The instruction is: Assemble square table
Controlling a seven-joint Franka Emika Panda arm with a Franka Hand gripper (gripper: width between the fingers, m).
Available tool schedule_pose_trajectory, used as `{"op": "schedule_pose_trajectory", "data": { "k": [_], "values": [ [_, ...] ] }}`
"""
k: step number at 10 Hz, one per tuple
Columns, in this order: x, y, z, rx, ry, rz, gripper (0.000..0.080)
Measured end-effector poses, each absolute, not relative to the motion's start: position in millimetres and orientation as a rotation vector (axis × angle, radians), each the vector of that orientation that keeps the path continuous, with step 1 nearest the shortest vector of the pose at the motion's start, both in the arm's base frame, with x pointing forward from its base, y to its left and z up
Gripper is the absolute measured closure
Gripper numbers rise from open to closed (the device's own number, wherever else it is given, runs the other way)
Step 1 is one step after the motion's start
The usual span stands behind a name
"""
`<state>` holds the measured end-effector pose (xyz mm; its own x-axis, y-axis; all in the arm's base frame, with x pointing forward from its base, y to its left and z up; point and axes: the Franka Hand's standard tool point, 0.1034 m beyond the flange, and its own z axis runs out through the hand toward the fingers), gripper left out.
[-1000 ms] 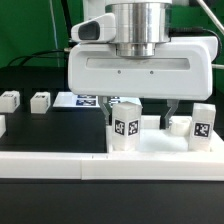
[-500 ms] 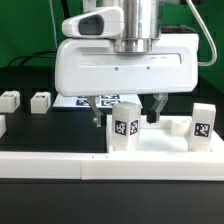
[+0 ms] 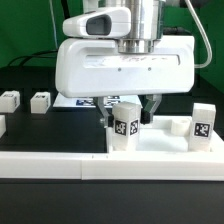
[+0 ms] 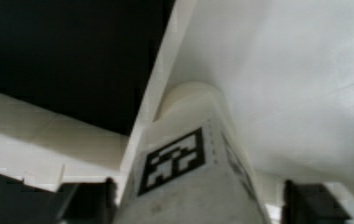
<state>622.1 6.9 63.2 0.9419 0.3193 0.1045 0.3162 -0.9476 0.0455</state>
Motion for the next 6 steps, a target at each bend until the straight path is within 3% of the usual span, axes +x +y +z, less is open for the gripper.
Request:
{"op": "schedule_pose_trajectory", "data": {
  "k": [1, 5, 6],
  "values": [
    [622.1, 6.9, 63.2, 3.089, 0.389, 0.175, 0.0418],
    [623.4, 6.2, 61.7, 3.125, -0.101, 0.192, 0.0420],
    [623.1, 6.6, 61.4, 3.105, -0.360, 0.199, 0.0514]
  ]
}}
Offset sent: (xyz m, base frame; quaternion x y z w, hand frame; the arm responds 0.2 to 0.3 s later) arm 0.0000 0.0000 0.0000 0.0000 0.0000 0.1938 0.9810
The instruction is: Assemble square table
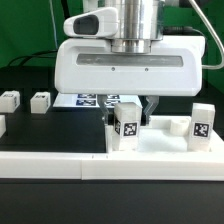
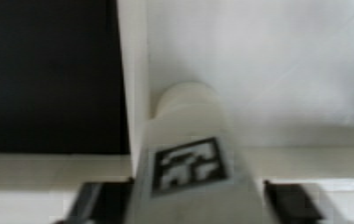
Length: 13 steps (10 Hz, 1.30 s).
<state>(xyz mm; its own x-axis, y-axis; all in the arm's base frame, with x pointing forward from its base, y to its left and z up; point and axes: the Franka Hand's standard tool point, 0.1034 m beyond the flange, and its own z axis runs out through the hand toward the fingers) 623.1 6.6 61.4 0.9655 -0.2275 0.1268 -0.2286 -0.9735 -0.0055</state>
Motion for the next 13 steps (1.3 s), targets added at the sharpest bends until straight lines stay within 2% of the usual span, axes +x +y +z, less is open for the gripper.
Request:
{"op": "schedule_pose_trajectory", "data": {
  "k": [5, 11, 12, 13],
  "values": [
    [621, 4, 61.6, 2.816, -1.166, 0.212, 0.0481],
    [610, -5, 61.6, 2.744, -1.254, 0.194, 0.0458],
    [610, -5, 61.6, 2.744, -1.254, 0.194, 0.0285],
    [610, -5, 61.7, 2.744, -1.254, 0.194, 0.0176]
  ]
}}
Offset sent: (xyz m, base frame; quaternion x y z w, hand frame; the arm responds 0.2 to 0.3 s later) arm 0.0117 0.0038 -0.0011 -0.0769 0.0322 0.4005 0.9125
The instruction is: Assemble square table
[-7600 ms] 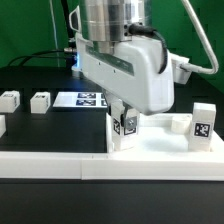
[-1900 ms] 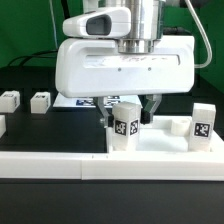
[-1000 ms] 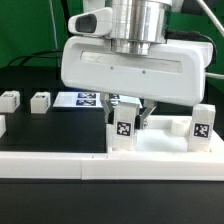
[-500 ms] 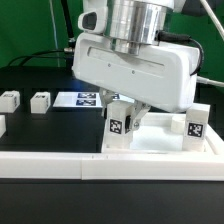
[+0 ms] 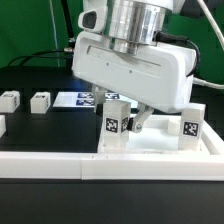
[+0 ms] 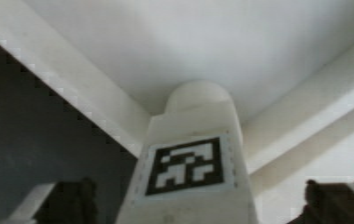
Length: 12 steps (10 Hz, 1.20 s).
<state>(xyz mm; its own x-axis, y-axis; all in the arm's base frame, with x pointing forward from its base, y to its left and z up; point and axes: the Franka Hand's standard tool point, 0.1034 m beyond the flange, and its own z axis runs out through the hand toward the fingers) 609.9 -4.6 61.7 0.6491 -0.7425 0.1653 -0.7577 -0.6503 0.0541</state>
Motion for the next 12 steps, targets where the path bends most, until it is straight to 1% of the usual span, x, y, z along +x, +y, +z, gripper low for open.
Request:
{"op": "schedule_pose_trajectory", "data": {
  "k": [1, 2, 5, 10, 12],
  "values": [
    [610, -4, 62.2, 2.758, -1.223, 0.197, 0.0176],
    [608, -3, 63.7, 2.836, -1.030, 0.196, 0.0156],
    [607, -2, 78.6, 2.939, -0.702, 0.202, 0.0151],
    [607, -6, 77.1, 2.991, -0.215, 0.166, 0.0151],
    [607, -6, 79.9, 2.997, 0.045, 0.149, 0.0151]
  ]
}}
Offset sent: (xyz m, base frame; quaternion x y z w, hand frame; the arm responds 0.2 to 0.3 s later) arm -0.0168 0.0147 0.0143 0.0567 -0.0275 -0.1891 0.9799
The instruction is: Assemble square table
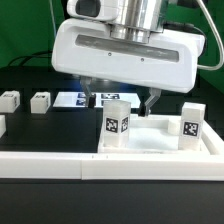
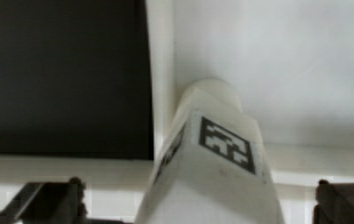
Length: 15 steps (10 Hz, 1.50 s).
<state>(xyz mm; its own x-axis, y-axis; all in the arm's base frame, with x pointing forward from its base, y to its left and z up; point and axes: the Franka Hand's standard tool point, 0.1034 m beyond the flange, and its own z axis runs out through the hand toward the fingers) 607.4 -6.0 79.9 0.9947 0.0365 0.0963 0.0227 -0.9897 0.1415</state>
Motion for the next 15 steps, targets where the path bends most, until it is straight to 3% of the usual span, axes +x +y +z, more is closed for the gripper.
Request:
{"op": "schedule_pose_trajectory", "data": {
  "k": [8, 10, 11, 15],
  "values": [
    [611, -14, 82.7, 2.878, 0.672, 0.090, 0.0151],
    [597, -7, 83.3, 2.889, 0.839, -0.125, 0.0151],
    [605, -3, 85.5, 2.875, 0.920, -0.131, 0.0151],
    [605, -8, 72.5, 2.861, 1.014, -0.127, 0.0151]
  ]
}}
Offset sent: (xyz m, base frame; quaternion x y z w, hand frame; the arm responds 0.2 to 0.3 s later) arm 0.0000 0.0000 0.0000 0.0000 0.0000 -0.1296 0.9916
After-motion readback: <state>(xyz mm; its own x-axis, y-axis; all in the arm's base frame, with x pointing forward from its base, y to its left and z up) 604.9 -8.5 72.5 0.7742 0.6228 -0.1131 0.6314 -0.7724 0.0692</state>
